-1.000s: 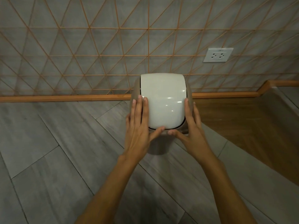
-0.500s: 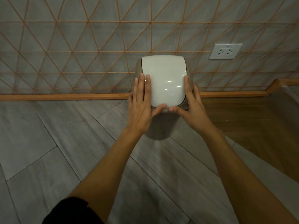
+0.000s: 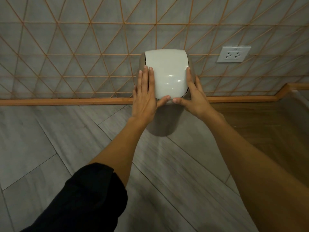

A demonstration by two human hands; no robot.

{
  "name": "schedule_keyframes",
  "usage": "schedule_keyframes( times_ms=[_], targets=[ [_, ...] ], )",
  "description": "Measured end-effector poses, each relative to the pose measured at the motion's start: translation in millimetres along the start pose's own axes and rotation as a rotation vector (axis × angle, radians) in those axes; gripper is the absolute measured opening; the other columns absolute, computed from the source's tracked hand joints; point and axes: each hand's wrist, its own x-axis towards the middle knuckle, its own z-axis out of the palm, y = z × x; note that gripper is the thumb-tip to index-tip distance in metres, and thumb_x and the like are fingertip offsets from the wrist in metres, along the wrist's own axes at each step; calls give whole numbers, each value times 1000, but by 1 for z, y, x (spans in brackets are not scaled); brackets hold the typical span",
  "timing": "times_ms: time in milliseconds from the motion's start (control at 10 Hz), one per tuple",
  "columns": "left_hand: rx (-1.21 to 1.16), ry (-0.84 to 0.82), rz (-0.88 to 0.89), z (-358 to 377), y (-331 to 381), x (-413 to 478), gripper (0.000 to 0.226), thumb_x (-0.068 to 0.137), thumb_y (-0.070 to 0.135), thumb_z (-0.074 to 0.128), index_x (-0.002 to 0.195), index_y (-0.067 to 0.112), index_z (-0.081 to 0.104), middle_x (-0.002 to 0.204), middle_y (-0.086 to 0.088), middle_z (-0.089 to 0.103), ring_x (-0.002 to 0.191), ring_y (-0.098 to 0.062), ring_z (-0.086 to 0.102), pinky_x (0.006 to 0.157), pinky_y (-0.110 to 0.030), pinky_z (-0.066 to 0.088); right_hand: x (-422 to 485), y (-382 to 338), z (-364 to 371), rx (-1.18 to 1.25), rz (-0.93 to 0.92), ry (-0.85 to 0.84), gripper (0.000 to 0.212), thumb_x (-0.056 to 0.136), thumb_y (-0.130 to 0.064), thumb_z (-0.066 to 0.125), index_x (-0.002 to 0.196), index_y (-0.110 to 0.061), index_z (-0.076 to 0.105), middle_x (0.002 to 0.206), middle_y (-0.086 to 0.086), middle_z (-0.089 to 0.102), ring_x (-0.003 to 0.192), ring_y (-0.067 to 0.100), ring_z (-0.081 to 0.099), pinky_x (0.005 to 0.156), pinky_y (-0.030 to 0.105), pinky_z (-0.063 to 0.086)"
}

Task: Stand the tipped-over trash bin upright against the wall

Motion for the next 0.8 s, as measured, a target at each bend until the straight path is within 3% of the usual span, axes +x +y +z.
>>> schedule_keyframes(
  times_ms=[200,400,600,800],
  targets=[
    [15,2,-8,1,0,4,105,85,63,55,153,4,-1,163,-17,-3,151,-31,-5,118,-59,16,6,-2,-1,-8,40,-26,110,79,-28,76,153,-35,-6,162,11,-5,149,30,7,120,49,20],
    [39,-43,0,-3,-5,7,103,86,64,52,153,9,-4,164,-15,-7,151,-30,-8,117,-61,14,4,-11,2,-59,47,-28,109,83,-28,73,153,-30,-10,162,11,-6,149,31,6,120,47,17],
    [45,-134,-24,-11,-7,13,99,87,64,50,154,22,-9,164,-8,-15,150,-28,-15,113,-68,3,2,-29,7,-236,178,-57,109,84,-41,67,149,-34,-20,159,15,-25,144,43,-21,115,62,1],
    [103,-183,0,-36,-2,9,94,89,62,49,153,27,-11,164,-5,-16,150,-28,-12,113,-68,1,-1,-46,11,-320,181,-50,108,85,-38,68,150,-31,-19,159,15,-25,143,45,-22,111,68,2]
  ],
)
